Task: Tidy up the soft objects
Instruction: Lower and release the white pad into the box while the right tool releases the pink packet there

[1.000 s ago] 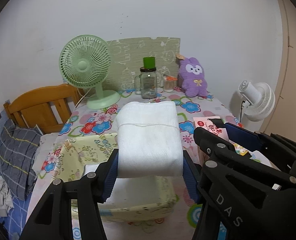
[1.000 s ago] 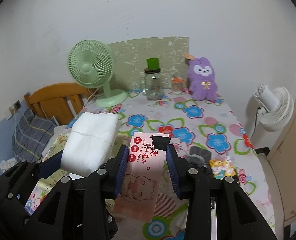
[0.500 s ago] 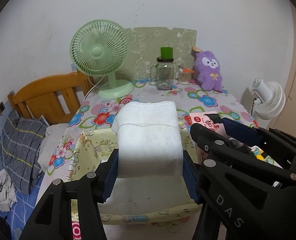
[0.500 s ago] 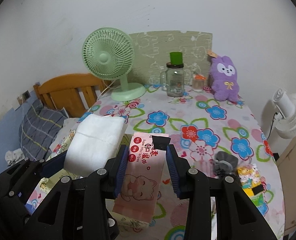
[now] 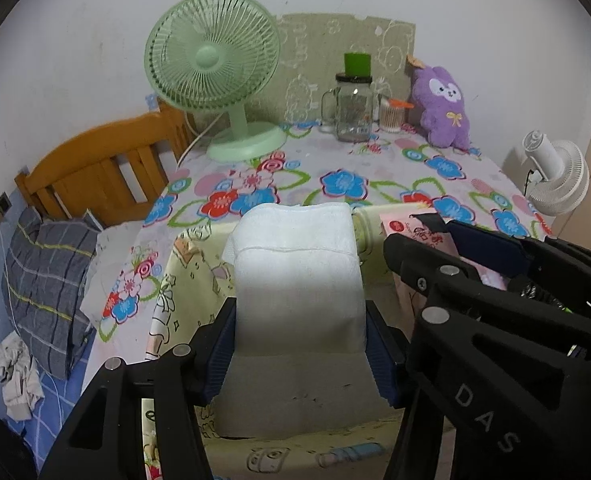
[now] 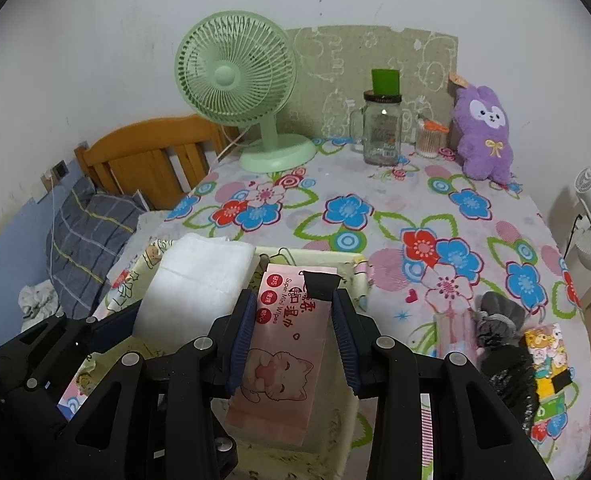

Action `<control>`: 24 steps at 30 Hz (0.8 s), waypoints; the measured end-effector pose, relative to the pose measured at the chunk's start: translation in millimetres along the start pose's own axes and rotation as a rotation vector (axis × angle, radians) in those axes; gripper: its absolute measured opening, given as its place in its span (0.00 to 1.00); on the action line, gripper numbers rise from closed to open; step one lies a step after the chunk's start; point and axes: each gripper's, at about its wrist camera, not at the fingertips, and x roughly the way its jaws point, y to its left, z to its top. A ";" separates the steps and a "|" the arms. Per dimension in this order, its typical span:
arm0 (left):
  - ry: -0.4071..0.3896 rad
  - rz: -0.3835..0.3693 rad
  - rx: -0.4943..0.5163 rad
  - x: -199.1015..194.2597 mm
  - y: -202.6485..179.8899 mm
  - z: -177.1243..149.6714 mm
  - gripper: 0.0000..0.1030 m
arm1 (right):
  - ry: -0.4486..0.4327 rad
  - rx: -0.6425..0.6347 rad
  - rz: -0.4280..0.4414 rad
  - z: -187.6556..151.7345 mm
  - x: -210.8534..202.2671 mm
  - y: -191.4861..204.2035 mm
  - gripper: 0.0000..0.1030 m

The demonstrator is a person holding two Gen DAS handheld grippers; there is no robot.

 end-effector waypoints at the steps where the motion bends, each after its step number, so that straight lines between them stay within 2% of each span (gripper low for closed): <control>1: 0.009 0.000 -0.003 2.8 1.9 -1.5 0.60 | 0.003 -0.004 -0.005 -0.5 2.6 1.9 0.41; 6: 0.039 -0.009 -0.010 14.3 5.8 -3.7 0.65 | 0.020 -0.019 -0.035 -2.1 15.5 5.5 0.41; 11: 0.043 -0.004 0.010 19.6 4.3 -3.7 0.83 | 0.043 -0.013 -0.054 -4.1 22.9 2.6 0.42; 17: 0.047 -0.012 0.013 21.3 3.3 -1.0 0.91 | 0.043 -0.027 -0.073 -4.2 23.2 1.8 0.43; 19: 0.043 -0.019 0.000 18.7 4.6 0.6 0.94 | 0.052 -0.043 -0.055 -4.2 22.5 2.9 0.53; 23: 0.022 -0.007 -0.008 11.5 4.4 1.9 0.97 | 0.034 -0.062 -0.032 -4.1 14.2 5.7 0.63; 24: 0.016 -0.003 -0.007 9.1 4.1 2.0 0.97 | 0.026 -0.066 -0.035 -3.8 11.3 6.2 0.68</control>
